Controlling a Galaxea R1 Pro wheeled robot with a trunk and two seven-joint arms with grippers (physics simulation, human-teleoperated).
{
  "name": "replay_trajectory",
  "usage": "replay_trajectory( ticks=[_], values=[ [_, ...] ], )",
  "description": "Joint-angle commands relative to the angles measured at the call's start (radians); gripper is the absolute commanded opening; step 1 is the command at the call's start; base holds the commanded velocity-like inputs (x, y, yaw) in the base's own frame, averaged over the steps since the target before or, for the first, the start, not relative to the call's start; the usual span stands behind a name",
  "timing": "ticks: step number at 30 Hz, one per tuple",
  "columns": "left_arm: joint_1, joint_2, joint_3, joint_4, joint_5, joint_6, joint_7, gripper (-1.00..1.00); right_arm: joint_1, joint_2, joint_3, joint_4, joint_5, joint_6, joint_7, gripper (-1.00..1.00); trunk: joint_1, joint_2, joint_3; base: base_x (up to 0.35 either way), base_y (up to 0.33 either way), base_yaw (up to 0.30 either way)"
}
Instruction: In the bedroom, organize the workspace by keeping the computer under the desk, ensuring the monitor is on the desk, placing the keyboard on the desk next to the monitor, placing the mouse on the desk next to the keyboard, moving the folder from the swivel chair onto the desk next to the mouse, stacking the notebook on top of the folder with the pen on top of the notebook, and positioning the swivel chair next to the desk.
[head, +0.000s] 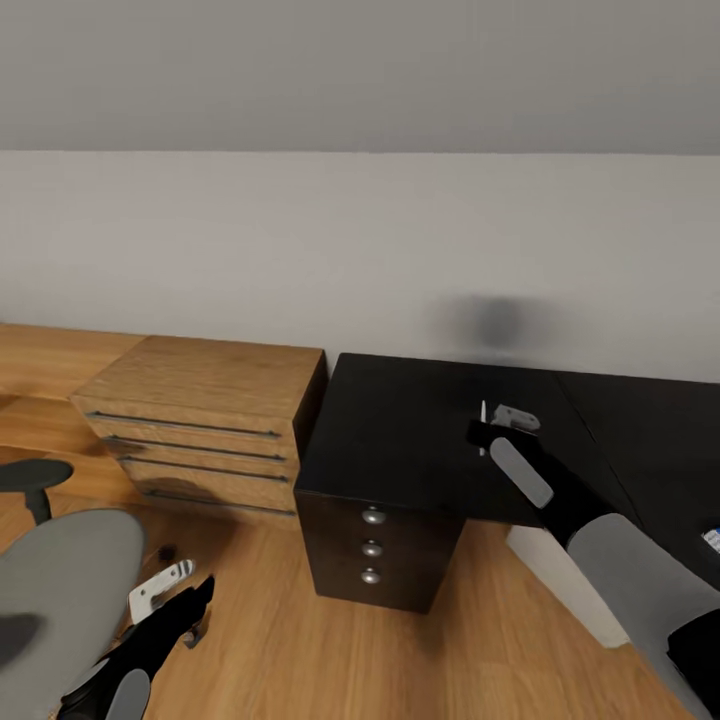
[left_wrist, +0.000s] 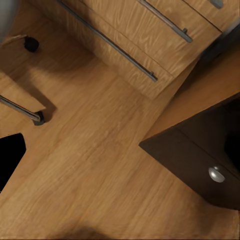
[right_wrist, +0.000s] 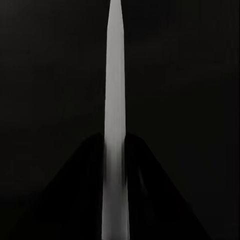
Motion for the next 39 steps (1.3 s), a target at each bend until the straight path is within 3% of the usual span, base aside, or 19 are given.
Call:
replay_trajectory(
  ticks=[1,6,20,21,23,25,26,27,29,30,33,37,39],
  values=[
    [-0.001,0.000,0.001,0.000,0.011,0.004,0.007,1.00,0.000,-0.005,0.005,-0.006,-0.007,0.003,-0.009,-1.00,-0.005,0.007,0.002,-0.337,0.000,0.000],
    [-0.001,0.000,0.001,0.007,0.012,0.006,0.006,1.00,0.004,-0.021,0.003,-0.025,-0.013,0.005,-0.010,-1.00,-0.024,0.042,0.018,-0.291,0.000,0.000],
    [-0.001,-0.001,-0.015,0.068,0.012,0.000,0.003,1.00,0.005,-0.038,0.003,-0.059,-0.014,0.001,-0.067,-1.00,-0.024,0.042,0.017,-0.009,0.000,-0.097],
    [-0.001,-0.001,-0.019,0.083,0.012,0.000,0.003,1.00,0.005,-0.038,0.003,-0.060,-0.014,0.000,-0.077,-1.00,-0.024,0.042,0.017,0.000,0.000,-0.038],
    [-0.001,-0.001,-0.025,0.196,0.010,-0.002,0.005,1.00,0.005,-0.038,-0.001,-0.062,-0.014,-0.002,-0.094,-1.00,-0.024,0.042,0.017,0.000,0.000,-0.010],
    [-0.001,0.000,-0.026,0.233,0.005,-0.003,0.005,1.00,0.005,-0.038,-0.006,-0.063,-0.014,-0.001,-0.096,-1.00,-0.024,0.042,0.017,0.000,0.000,-0.006],
    [-0.001,0.000,-0.026,0.285,-0.011,-0.007,0.005,1.00,0.005,-0.038,-0.012,-0.064,-0.014,-0.002,-0.098,-1.00,-0.024,0.042,0.017,0.000,0.000,-0.003],
    [-0.001,0.000,-0.027,0.448,-0.098,-0.099,0.002,1.00,0.005,-0.039,-0.018,-0.063,-0.014,-0.002,-0.101,-1.00,-0.024,0.042,0.017,0.000,0.000,-0.007],
    [-0.001,0.000,-0.027,0.508,-0.135,-0.162,0.001,1.00,0.005,-0.040,-0.019,-0.063,-0.014,-0.002,-0.101,-1.00,-0.024,0.042,0.018,0.000,0.000,-0.043],
    [-0.001,-0.001,-0.027,0.601,-0.187,-0.318,-0.002,1.00,0.005,-0.040,-0.020,-0.062,-0.014,-0.002,-0.101,-1.00,-0.024,0.042,0.019,0.000,0.000,-0.192],
    [-0.001,0.000,-0.027,0.631,-0.196,-0.380,-0.002,1.00,0.005,-0.043,-0.023,-0.062,-0.015,-0.001,-0.101,-1.00,-0.024,0.042,0.021,0.000,0.000,-0.225],
    [0.000,0.000,-0.027,0.643,-0.200,-0.404,-0.003,1.00,0.005,-0.066,-0.038,-0.062,-0.025,0.000,-0.101,-1.00,-0.024,0.042,0.024,0.000,0.000,-0.258],
    [-0.001,0.000,-0.027,0.646,-0.201,-0.409,-0.003,1.00,0.005,-0.092,-0.048,-0.062,-0.072,0.001,-0.101,-1.00,-0.024,0.042,0.025,0.000,0.000,-0.267]
  ],
)
